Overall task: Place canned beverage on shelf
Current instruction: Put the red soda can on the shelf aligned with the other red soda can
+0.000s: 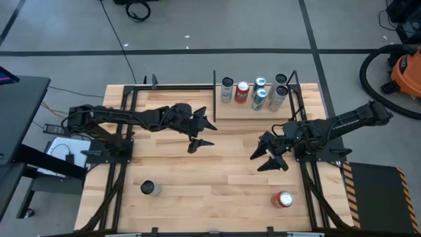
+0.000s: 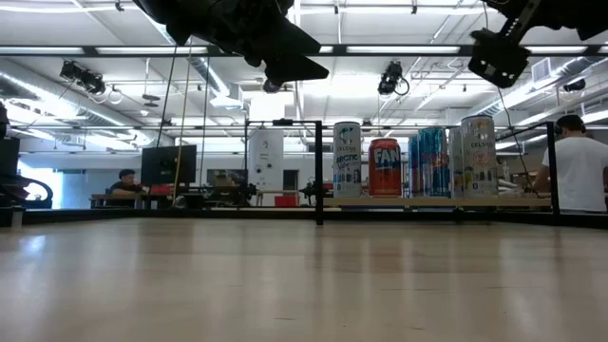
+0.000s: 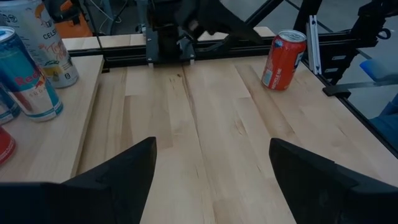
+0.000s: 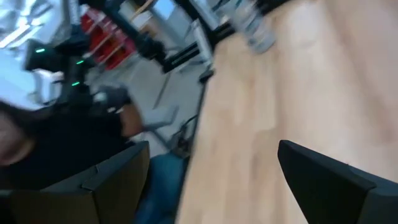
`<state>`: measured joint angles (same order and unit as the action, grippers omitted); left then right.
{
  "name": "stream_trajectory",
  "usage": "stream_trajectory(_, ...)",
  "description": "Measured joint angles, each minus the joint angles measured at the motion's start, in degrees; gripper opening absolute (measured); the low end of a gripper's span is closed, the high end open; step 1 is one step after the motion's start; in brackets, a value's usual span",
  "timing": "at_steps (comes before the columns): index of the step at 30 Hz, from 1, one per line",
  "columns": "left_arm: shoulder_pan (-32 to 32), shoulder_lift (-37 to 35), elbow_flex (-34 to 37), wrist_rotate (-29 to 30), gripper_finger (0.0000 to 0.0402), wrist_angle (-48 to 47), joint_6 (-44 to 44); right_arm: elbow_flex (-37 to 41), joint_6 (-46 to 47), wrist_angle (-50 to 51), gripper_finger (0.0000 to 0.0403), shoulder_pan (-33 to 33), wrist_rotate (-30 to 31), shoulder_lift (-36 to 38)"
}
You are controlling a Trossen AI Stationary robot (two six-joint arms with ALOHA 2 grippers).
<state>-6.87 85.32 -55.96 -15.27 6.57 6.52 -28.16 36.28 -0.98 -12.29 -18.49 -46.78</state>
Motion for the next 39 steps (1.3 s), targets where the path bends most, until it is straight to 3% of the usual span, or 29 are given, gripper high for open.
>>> stream_trajectory(8, 0.0, 0.0, 0.0, 0.0, 0.0314, -0.02, -1.13, 0.0, 5.92, -0.21, 0.0364, -4.22, -5.65, 0.02)
stream_trajectory(11, 0.0, 0.0, 0.0, 0.0, 0.0314, -0.02, -1.14, 0.0, 5.4, -1.2, 0.0364, -6.95, -8.08, 0.02)
stream_trajectory(19, -0.02, 0.0, 0.0, 0.01, 0.0314, -0.02, -0.97, 0.0, -0.18, -6.67, 0.0364, -14.34, -7.22, 0.04)
stream_trajectory(29, -0.02, 0.0, 0.0, 0.0, 0.0314, 0.02, -0.87, 0.0, -1.66, 1.75, 0.0364, -22.94, 9.18, 0.02)
stream_trajectory(32, -0.04, 0.0, 0.0, 0.02, 0.0314, 0.02, -0.72, 0.0, -1.32, 1.94, 0.0364, -25.74, 11.54, 0.18)
stream_trajectory(39, -0.09, 0.01, 0.0, 0.02, 0.0314, 0.02, 0.39, 0.0, 4.94, 6.34, 0.0364, -32.69, 22.09, 2.23)
